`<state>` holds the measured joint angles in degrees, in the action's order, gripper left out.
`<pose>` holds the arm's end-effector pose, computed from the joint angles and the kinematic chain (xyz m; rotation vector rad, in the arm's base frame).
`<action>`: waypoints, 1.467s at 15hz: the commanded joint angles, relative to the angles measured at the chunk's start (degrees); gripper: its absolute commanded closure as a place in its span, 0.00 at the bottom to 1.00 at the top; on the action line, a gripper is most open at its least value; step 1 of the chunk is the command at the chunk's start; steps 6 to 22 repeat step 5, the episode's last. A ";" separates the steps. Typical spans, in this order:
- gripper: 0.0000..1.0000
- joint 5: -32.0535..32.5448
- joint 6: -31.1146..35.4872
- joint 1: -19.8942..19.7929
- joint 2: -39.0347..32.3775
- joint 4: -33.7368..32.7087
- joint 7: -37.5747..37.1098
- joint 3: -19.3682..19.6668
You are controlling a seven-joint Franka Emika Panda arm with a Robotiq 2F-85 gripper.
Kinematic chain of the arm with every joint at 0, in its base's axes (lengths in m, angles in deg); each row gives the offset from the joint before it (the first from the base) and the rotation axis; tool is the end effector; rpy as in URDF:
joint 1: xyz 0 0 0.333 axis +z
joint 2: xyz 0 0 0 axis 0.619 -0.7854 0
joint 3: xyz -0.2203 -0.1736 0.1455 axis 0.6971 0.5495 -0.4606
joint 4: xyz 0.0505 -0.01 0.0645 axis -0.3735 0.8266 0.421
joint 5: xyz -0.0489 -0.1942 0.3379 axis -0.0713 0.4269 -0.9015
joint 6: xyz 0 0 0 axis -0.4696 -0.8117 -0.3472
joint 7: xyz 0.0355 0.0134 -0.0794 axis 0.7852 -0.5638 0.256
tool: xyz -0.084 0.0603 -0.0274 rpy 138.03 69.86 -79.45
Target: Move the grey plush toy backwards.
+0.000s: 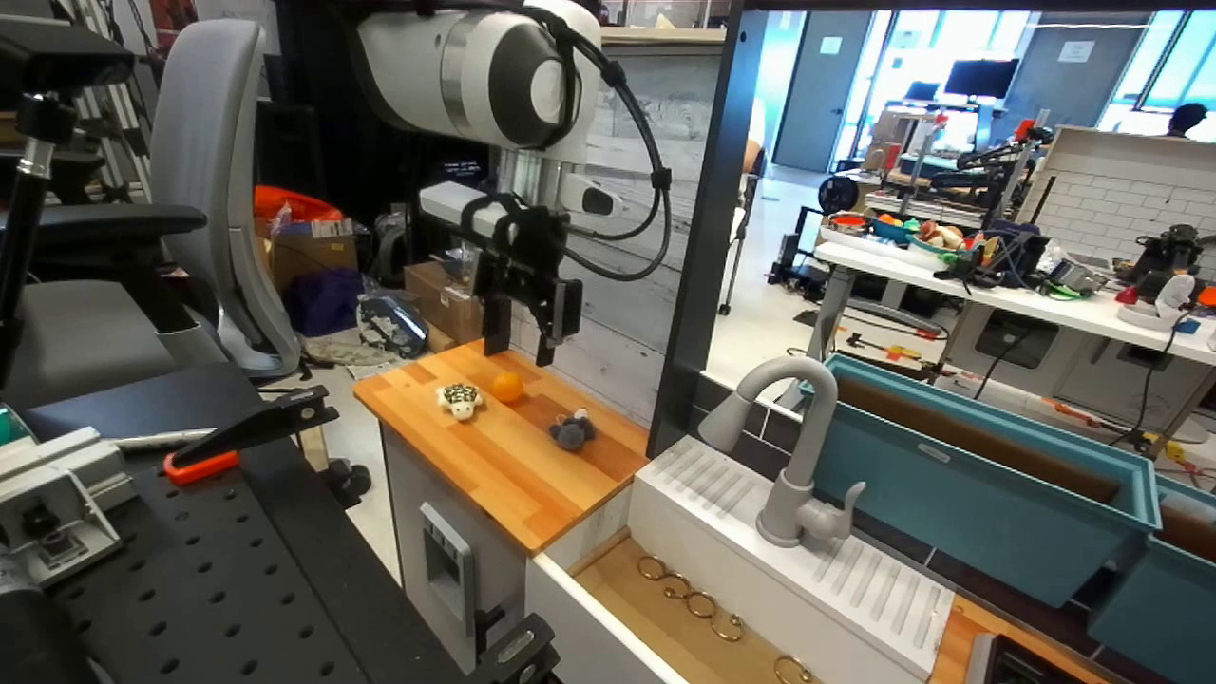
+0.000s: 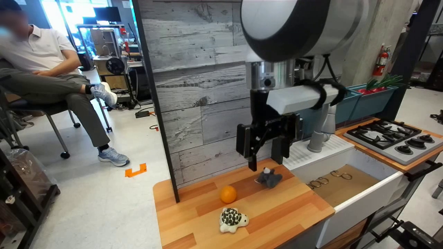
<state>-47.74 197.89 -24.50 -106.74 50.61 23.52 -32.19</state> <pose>0.5965 0.1883 0.1033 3.1159 0.1987 -0.2222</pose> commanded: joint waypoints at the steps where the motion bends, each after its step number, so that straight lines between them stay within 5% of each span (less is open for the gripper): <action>1: 0.00 -7.50 -5.82 -5.43 10.13 10.60 3.00 -4.29; 2: 0.00 -8.84 -7.92 -6.00 11.77 12.15 2.39 -4.13; 3: 0.00 -6.06 -5.43 -3.52 6.54 6.68 1.83 -2.63; 22: 0.00 -7.42 -7.30 -4.63 9.68 9.83 1.86 -2.71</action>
